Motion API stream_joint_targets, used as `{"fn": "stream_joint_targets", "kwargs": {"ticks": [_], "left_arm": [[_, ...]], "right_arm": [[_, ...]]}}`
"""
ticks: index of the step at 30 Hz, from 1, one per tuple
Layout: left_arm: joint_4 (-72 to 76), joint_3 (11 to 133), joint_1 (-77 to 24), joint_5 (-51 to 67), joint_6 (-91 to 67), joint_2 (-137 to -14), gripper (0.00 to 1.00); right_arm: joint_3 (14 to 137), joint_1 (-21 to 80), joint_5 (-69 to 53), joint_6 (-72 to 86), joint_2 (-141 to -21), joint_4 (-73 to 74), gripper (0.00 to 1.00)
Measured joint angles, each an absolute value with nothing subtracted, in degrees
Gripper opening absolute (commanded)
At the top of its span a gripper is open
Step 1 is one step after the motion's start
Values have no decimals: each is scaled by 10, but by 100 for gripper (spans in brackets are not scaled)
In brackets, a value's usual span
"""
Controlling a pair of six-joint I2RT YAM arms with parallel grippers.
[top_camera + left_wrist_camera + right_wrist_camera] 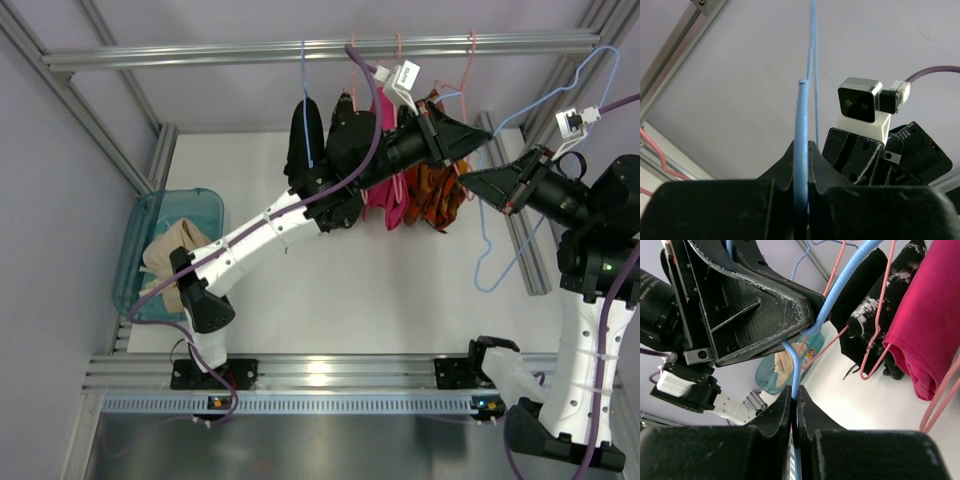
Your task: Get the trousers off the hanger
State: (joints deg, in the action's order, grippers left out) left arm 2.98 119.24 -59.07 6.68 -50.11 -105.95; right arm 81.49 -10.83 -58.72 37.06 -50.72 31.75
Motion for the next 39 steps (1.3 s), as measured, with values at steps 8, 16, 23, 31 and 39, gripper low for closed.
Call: {"fn": "stream_joint_targets", "kwargs": {"ticks": [8,16,23,31,39], "left_arm": [[7,1192,-592,36,-510,-1060,0],[-40,1194,-589,-13,-514,-1065,0],[-58,1220,-591,-39,-530,-1089,0],[-69,1253,-610,-55,-541,-1124,0],[-69,1285,-632,-62,-546,-1152,0]], "right_arm": [[880,-102,-491,267,-524,424,59],[935,-101,-397,141,-512,534,67],[910,-101,-366,56,-456,612,64],[866,-101,-344,-22,-462,655,48],[850,-94,-299,-81,-462,663,23]]}}
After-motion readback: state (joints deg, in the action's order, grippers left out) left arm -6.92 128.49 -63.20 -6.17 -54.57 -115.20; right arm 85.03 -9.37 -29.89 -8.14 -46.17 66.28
